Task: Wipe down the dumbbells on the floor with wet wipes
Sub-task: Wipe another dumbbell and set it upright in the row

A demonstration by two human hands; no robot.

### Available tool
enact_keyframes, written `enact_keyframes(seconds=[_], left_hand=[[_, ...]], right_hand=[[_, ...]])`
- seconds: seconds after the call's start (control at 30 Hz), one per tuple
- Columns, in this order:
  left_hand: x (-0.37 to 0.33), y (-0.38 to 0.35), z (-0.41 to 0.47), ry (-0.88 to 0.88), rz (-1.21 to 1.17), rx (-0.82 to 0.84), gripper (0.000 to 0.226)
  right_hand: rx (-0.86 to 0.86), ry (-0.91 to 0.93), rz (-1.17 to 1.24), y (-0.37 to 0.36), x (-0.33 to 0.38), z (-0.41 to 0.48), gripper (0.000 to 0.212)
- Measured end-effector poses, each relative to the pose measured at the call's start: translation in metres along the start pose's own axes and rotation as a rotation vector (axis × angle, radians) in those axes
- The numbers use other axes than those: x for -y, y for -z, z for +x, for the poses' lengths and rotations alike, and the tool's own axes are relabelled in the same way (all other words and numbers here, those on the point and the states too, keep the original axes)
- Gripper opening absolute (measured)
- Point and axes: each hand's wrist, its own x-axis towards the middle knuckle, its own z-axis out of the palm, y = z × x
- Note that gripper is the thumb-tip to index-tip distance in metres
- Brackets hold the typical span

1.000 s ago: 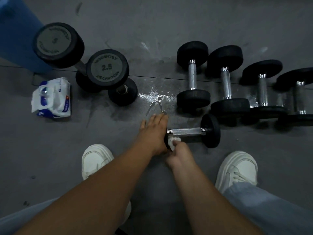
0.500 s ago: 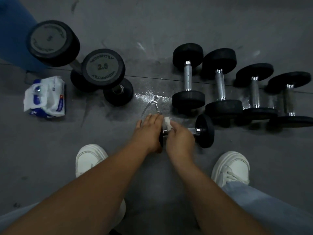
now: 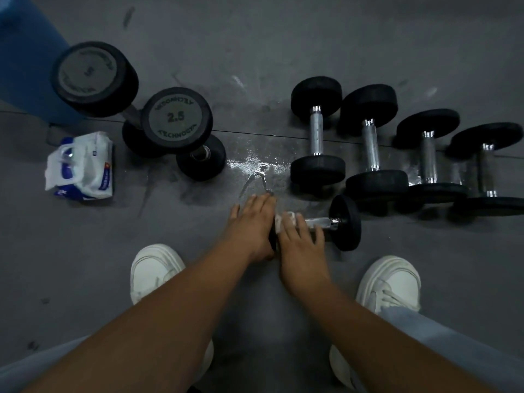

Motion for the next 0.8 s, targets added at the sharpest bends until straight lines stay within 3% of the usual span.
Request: enact_keyframes(seconds=[0.13,0.23,0.3,0.37,0.4,0.5,0.53,0.63,0.73,0.8], left_hand=[[0.000,0.004,0.004,0.002,0.012,0.023,0.112],[-0.001,0.003,0.001,0.006,-0.005,-0.003,0.101],[0.000,0.000,0.000,0.001,-0.008,-0.023,0.102],[0.002,0.001,0.003,-0.007,-0.014,-0.020,0.104],[0.002,0.003,0.005,-0.010,-0.016,-0.009,0.106],[0.001,0.003,0.002,-0.011,-0.001,0.004,0.119],[0.001,0.000,0.000,-0.009,-0.009,0.001,0.119],[0.000,-0.006,-0.002,-0.007,-0.017,-0.037,0.110],[0.002,-0.002,0.003,-0.003,-0.011,-0.028,0.115],[0.000,-0.001,0.002,-0.002,-0.012,-0.013,0.118]], right_hand=[[0.011,0.074,0.006,0.000,-0.012,0.004,0.057],[0.054,0.002,0.081,0.003,-0.007,0.029,0.041],[-0.048,-0.079,0.220,0.007,-0.006,0.018,0.032],[-0.185,-0.216,0.525,0.013,0.005,-0.010,0.026],[-0.186,-0.373,0.794,0.004,0.015,-0.022,0.022],[-0.061,-1.132,1.799,0.004,0.041,-0.008,0.031],[0.023,-1.284,2.025,0.001,0.039,0.007,0.034],[0.120,-1.451,2.236,0.010,0.036,0.039,0.028],[0.022,-1.389,2.272,0.008,0.043,0.021,0.027],[0.078,-1.363,2.324,0.004,0.040,0.019,0.024]])
